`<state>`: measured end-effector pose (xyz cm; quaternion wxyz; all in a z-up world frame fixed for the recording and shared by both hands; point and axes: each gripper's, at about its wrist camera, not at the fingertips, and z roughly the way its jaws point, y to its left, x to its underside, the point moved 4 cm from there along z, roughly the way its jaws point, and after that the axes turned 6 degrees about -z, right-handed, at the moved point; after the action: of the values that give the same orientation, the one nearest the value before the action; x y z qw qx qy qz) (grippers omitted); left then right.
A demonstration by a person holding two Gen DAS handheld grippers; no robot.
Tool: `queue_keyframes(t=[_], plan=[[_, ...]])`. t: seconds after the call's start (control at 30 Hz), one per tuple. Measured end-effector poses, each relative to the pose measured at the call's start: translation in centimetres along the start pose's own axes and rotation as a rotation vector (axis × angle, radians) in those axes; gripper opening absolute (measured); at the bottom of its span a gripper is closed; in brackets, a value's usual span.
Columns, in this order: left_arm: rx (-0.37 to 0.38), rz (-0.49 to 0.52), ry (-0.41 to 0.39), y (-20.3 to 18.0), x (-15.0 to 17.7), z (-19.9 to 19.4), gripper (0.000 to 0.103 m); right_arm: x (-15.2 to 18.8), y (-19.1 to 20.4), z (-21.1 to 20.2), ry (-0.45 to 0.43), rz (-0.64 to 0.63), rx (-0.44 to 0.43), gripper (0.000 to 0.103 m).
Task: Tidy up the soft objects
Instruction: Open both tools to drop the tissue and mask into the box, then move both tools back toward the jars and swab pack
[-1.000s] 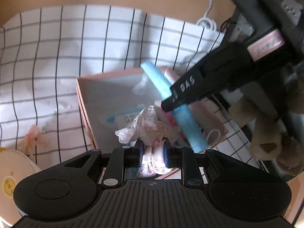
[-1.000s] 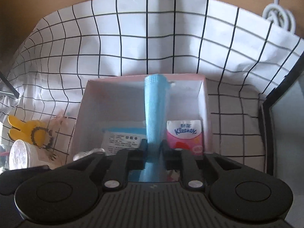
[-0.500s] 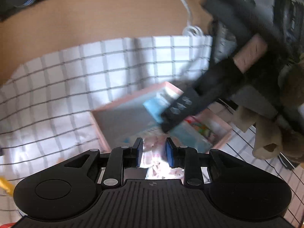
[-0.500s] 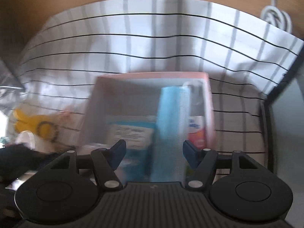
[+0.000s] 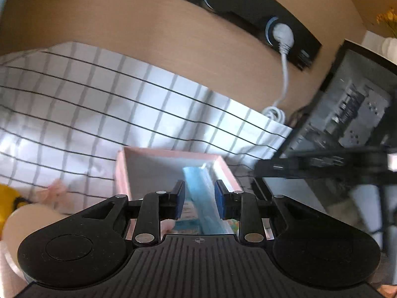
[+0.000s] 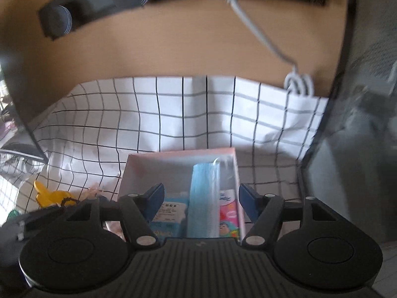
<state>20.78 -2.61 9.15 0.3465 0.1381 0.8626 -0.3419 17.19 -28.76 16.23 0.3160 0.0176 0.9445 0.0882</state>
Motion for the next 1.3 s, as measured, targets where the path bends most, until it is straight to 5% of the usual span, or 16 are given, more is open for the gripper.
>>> queue_keyframes(t=[0.13,0.27,0.4,0.53,0.63,0.77,0.93,1.07,1.17,1.3], plan=[[-0.044,0.005,-0.081,0.8,0.0,-5.1,0.029,1.0,-0.4,-2.0,-0.032,0.0,-0.032,0.069],[-0.235,0.037,-0.223,3.4,0.1,-12.0,0.029,1.8,1.3,-2.0,-0.032,-0.007,-0.084,0.069],[-0.452,-0.079,-0.332,8.7,0.4,-18.7,0.029,2.8,5.3,-1.7,-0.026,-0.076,-0.169,0.07],[-0.541,-0.19,-0.308,12.9,2.0,-21.8,0.029,5.7,9.8,-0.7,0.022,-0.166,-0.256,0.073],[-0.537,-0.199,-0.23,14.0,4.2,-21.5,0.029,7.1,13.2,0.2,0.066,-0.265,-0.3,0.073],[-0.482,-0.11,-0.169,13.5,5.7,-21.5,0.029,5.5,17.3,-1.4,0.018,-0.371,-0.355,0.073],[-0.425,0.178,-0.154,11.2,1.8,-23.5,0.029,-1.2,22.3,-4.3,-0.043,-0.391,-0.439,0.073],[-0.346,0.307,-0.012,10.5,-0.6,-23.5,0.029,-6.5,25.8,-5.3,-0.061,-0.344,-0.516,0.076],[-0.32,0.173,0.004,12.2,0.5,-22.0,0.029,-6.7,27.1,-4.4,-0.039,-0.36,-0.49,0.076],[-0.313,-0.197,-0.038,16.2,3.9,-18.7,0.029,-3.1,26.1,-2.5,0.022,-0.413,-0.416,0.076]])
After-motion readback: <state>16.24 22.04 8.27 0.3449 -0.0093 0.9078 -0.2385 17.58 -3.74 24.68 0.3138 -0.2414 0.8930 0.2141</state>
